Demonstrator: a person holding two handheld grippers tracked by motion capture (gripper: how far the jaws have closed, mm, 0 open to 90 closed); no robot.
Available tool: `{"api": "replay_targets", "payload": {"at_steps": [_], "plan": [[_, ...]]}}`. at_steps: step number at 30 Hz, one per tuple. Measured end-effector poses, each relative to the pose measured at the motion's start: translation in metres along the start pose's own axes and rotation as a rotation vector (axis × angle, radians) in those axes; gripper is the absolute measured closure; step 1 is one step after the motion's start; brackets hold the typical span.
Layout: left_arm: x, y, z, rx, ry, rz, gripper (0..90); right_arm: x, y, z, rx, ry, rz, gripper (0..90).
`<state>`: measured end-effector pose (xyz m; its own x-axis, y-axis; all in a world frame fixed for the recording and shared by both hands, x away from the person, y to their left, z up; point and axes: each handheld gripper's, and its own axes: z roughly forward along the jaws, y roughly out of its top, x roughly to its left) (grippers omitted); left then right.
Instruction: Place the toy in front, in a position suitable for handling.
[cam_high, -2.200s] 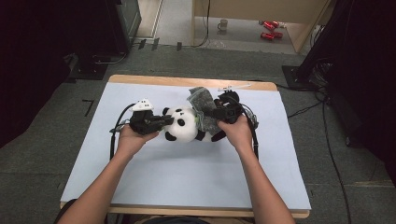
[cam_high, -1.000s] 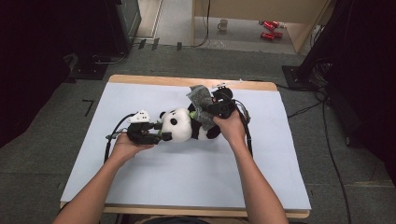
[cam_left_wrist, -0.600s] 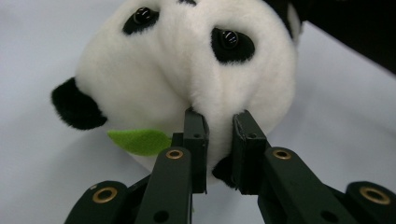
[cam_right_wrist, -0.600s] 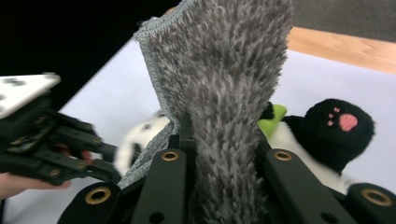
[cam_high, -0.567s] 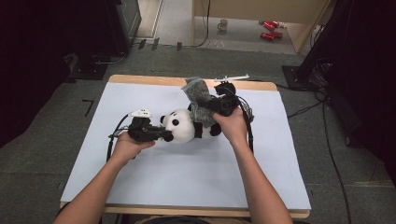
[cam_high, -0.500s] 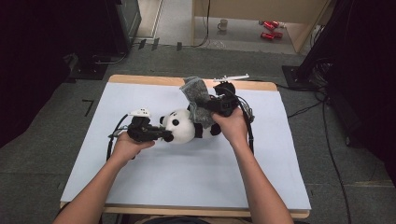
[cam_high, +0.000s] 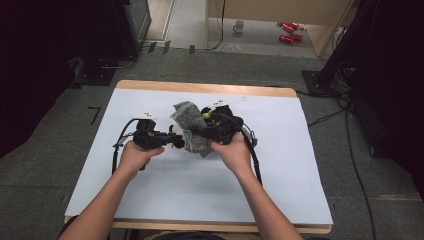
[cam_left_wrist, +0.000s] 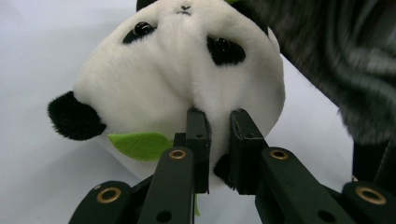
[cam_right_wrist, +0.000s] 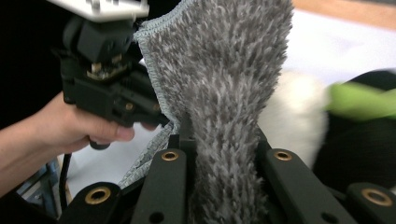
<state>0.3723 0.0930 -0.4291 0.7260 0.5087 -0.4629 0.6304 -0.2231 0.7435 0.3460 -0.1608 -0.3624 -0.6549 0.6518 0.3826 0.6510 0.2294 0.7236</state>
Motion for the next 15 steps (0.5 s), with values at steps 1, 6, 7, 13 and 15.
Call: {"api": "replay_targets", "payload": {"at_steps": [1, 6, 7, 13, 15], "plan": [[0.000, 0.000, 0.000, 0.000, 0.000, 0.000, 80.7, 0.000, 0.000, 0.000, 0.000, 0.000, 0.000, 77.1], [-0.002, 0.002, 0.000, -0.002, 0.021, 0.015, 80.6, 0.001, -0.008, 0.022, 0.042, -0.005, -0.011, 77.1], [-0.003, 0.002, 0.001, 0.000, 0.035, 0.022, 80.6, 0.001, -0.009, 0.024, 0.048, -0.013, -0.013, 77.1], [-0.002, 0.001, 0.003, 0.014, 0.044, 0.044, 80.4, -0.009, -0.013, 0.025, 0.051, -0.009, -0.061, 77.0], [-0.004, 0.001, 0.006, 0.028, 0.054, 0.066, 80.5, -0.013, -0.019, 0.022, 0.053, -0.004, -0.067, 76.9]]}}
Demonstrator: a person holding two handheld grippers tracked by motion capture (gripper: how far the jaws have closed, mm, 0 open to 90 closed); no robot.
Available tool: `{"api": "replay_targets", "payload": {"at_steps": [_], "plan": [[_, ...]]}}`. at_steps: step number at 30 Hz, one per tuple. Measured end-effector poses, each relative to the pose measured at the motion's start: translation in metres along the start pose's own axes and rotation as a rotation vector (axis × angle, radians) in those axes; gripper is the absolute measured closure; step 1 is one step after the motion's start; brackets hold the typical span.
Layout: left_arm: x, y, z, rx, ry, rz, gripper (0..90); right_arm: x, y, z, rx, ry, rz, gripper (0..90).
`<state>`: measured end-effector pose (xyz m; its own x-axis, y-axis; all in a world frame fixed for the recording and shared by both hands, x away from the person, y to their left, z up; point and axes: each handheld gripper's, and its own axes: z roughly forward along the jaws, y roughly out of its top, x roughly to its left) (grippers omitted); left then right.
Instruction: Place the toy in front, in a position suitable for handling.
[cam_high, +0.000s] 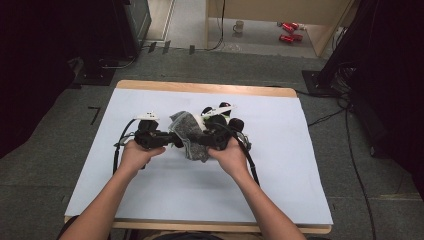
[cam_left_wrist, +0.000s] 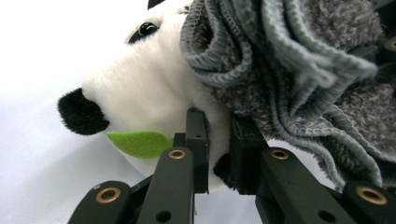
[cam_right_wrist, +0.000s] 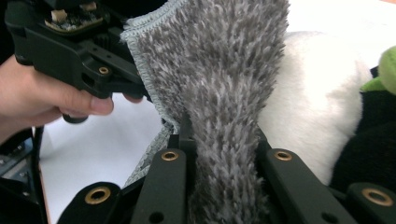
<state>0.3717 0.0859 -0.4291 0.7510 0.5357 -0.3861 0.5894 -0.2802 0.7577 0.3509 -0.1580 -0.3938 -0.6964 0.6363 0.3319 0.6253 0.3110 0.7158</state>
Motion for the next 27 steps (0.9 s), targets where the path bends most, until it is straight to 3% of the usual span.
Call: {"api": "replay_targets", "payload": {"at_steps": [5, 13, 19, 22, 27], "plan": [[-0.002, 0.001, 0.001, 0.005, 0.009, 0.007, 80.5, -0.006, -0.008, -0.004, -0.029, 0.018, 0.005, 76.6], [-0.001, -0.002, 0.000, 0.001, 0.019, -0.011, 81.0, -0.016, -0.011, -0.012, -0.026, 0.015, 0.002, 76.3], [0.003, -0.005, -0.003, -0.008, 0.028, -0.031, 81.6, -0.026, -0.013, -0.022, -0.035, -0.031, 0.009, 76.1], [0.006, -0.006, -0.006, -0.010, 0.031, -0.038, 81.8, -0.038, -0.014, -0.027, -0.043, -0.075, 0.017, 76.2], [0.008, -0.006, -0.008, -0.022, 0.017, -0.051, 81.8, -0.044, -0.013, -0.030, -0.056, -0.070, 0.017, 76.2]]}}
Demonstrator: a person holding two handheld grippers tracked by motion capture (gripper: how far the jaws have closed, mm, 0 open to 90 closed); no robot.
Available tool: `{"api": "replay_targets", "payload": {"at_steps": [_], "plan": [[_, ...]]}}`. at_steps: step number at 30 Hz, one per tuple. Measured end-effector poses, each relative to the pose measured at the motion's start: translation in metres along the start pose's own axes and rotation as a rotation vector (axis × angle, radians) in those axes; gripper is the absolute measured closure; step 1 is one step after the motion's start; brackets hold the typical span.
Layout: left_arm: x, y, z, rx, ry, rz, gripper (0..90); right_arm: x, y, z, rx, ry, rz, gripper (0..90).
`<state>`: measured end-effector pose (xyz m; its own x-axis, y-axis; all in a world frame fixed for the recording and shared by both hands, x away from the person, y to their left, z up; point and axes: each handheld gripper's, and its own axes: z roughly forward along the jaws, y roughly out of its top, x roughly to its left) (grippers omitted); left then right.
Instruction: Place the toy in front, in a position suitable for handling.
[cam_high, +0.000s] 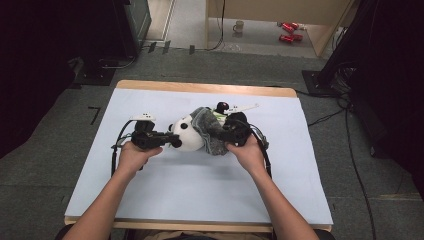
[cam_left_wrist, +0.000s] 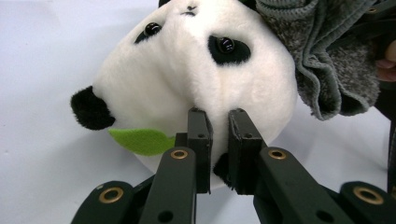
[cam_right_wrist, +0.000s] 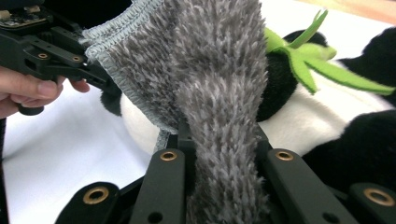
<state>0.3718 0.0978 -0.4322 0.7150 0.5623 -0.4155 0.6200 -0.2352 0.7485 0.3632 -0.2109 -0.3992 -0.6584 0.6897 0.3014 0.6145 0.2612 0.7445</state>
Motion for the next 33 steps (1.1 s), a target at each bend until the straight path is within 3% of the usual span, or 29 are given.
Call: {"api": "replay_targets", "payload": {"at_steps": [3, 6, 10, 17, 21, 24, 26, 30, 33], "plan": [[0.000, 0.001, -0.001, -0.004, -0.012, -0.011, 81.8, -0.001, 0.002, -0.003, -0.002, -0.032, -0.031, 76.2], [-0.003, 0.001, -0.001, -0.006, -0.016, -0.021, 81.8, -0.003, 0.003, -0.009, -0.011, -0.046, -0.015, 76.3], [-0.008, 0.002, -0.001, -0.005, 0.014, 0.002, 81.8, -0.003, 0.006, -0.021, -0.044, -0.025, 0.020, 76.7], [-0.016, 0.003, 0.000, -0.015, 0.031, 0.005, 81.6, 0.023, 0.014, -0.018, -0.071, 0.054, 0.002, 76.6], [-0.019, 0.003, -0.001, -0.019, 0.034, -0.002, 81.6, 0.049, 0.013, 0.002, -0.036, 0.113, -0.032, 76.5], [-0.021, 0.003, -0.001, -0.016, 0.024, -0.006, 81.7, 0.054, 0.009, 0.012, -0.010, 0.112, -0.048, 76.5], [-0.021, 0.002, -0.002, 0.001, 0.043, -0.002, 82.2, 0.050, 0.002, 0.024, 0.008, 0.101, -0.058, 76.5], [-0.011, 0.000, -0.005, 0.013, 0.054, -0.030, 82.7, 0.040, -0.001, 0.023, 0.007, 0.090, -0.047, 76.4], [-0.004, -0.001, -0.007, 0.014, 0.061, -0.051, 82.8, 0.030, -0.003, 0.018, -0.002, 0.046, -0.041, 76.2]]}}
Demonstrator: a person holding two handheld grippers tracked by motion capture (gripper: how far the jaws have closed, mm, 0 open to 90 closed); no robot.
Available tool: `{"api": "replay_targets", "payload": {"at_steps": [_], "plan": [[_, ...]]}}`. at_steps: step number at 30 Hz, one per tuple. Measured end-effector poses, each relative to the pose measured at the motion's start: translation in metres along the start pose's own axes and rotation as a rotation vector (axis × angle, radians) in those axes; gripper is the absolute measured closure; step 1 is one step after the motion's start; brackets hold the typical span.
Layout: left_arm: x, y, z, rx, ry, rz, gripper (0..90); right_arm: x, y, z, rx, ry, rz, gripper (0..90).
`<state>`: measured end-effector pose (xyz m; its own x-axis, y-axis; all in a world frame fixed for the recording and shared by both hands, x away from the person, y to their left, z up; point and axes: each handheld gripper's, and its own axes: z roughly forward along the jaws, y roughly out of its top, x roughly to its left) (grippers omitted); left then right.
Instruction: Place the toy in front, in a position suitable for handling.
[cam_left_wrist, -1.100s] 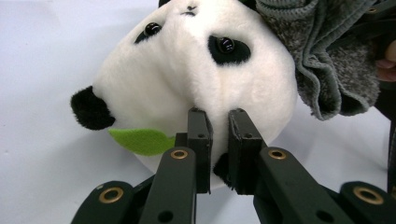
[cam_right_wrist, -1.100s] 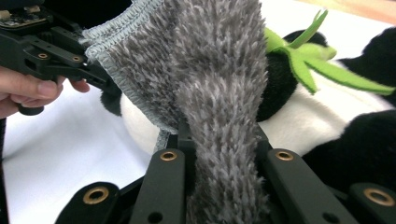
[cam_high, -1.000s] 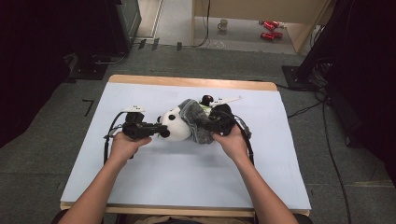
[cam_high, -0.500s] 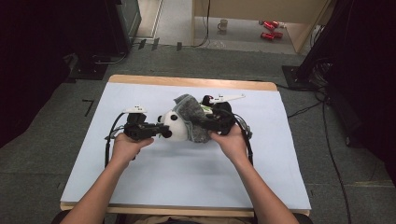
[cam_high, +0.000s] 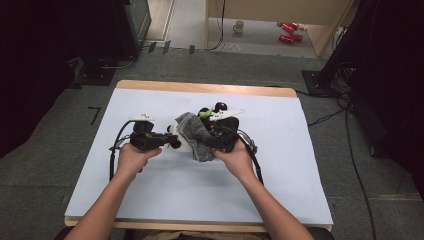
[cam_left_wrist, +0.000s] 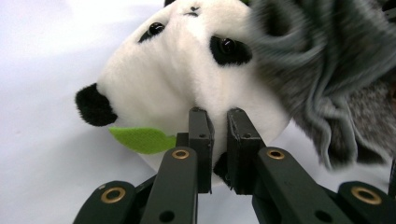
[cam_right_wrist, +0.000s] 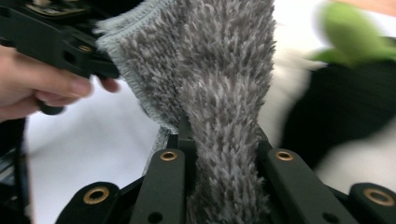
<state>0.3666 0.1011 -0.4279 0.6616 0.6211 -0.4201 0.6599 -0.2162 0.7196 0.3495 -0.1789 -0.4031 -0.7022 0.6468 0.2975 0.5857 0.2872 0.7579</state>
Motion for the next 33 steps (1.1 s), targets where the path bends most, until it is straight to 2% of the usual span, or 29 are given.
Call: {"api": "replay_targets", "payload": {"at_steps": [3, 5, 9, 12, 16, 19, 23, 27, 33], "plan": [[0.005, 0.000, -0.001, 0.000, 0.000, -0.009, 82.8, -0.011, -0.002, -0.006, 0.007, -0.064, 0.001, 76.5], [0.007, 0.000, -0.001, -0.004, -0.010, -0.018, 82.9, -0.019, -0.004, -0.010, -0.005, -0.070, 0.025, 76.6], [0.010, 0.001, -0.001, -0.003, -0.004, -0.017, 82.9, -0.025, -0.004, -0.017, -0.013, -0.091, 0.014, 76.6], [0.014, 0.001, -0.001, -0.004, -0.009, -0.033, 83.1, -0.032, -0.005, -0.024, -0.027, -0.109, 0.019, 76.5], [0.014, 0.004, 0.000, -0.009, -0.021, -0.032, 83.1, -0.045, -0.007, -0.039, -0.054, -0.138, 0.059, 76.6], [0.015, 0.005, 0.000, -0.015, -0.031, -0.037, 83.1, -0.053, -0.008, -0.050, -0.069, -0.166, 0.073, 76.7], [0.016, 0.006, 0.000, -0.020, -0.034, -0.039, 83.0, -0.057, -0.009, -0.056, -0.079, -0.183, 0.080, 76.6], [0.017, 0.007, 0.000, -0.021, -0.031, -0.042, 83.0, -0.064, -0.010, -0.067, -0.095, -0.220, 0.095, 76.5], [0.018, 0.007, 0.000, -0.029, -0.030, -0.066, 82.9, -0.070, -0.010, -0.079, -0.123, -0.246, 0.124, 76.6]]}}
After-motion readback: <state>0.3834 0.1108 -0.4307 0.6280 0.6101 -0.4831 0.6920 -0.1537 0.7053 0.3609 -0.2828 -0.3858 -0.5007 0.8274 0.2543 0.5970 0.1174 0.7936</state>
